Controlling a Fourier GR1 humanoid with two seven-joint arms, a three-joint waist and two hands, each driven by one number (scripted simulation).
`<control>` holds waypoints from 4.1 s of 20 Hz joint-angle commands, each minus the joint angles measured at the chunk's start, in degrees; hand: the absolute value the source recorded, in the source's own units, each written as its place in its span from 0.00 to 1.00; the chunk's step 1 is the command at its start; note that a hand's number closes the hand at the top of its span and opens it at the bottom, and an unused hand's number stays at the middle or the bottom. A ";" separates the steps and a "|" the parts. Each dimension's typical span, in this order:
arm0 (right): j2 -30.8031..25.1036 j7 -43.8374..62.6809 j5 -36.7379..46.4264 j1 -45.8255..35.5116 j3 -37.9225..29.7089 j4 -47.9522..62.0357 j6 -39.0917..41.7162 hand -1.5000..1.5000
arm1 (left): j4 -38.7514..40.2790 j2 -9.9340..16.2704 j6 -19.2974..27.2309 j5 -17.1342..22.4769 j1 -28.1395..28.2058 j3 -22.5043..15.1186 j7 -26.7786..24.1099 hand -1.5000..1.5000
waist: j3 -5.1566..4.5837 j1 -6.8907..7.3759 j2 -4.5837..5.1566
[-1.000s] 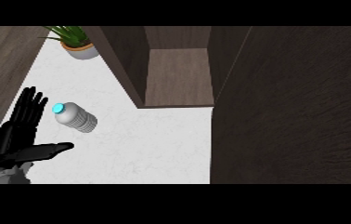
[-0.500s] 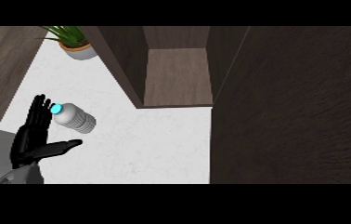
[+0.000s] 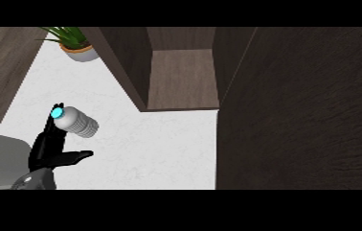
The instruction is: Pick up the bottled water, place it into the cabinet and close the cabinet
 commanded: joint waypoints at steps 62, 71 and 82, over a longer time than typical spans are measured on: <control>-0.19 -3.73 -2.32 3.36 -2.06 -1.39 2.15 0.00 | -14.39 -16.38 39.71 23.16 -17.66 -40.54 10.28 1.00 | 0.29 -1.51 -0.84; 0.26 -4.55 -2.22 1.02 -3.72 -0.39 1.97 0.00 | -13.68 -16.39 49.88 26.97 -24.33 -44.64 19.37 1.00 | 0.21 -1.30 -0.02; 0.13 -3.01 -7.25 -1.05 -6.56 0.21 2.52 0.00 | 5.91 -14.69 59.40 25.29 -38.73 -42.20 20.71 1.00 | 0.15 -1.79 1.09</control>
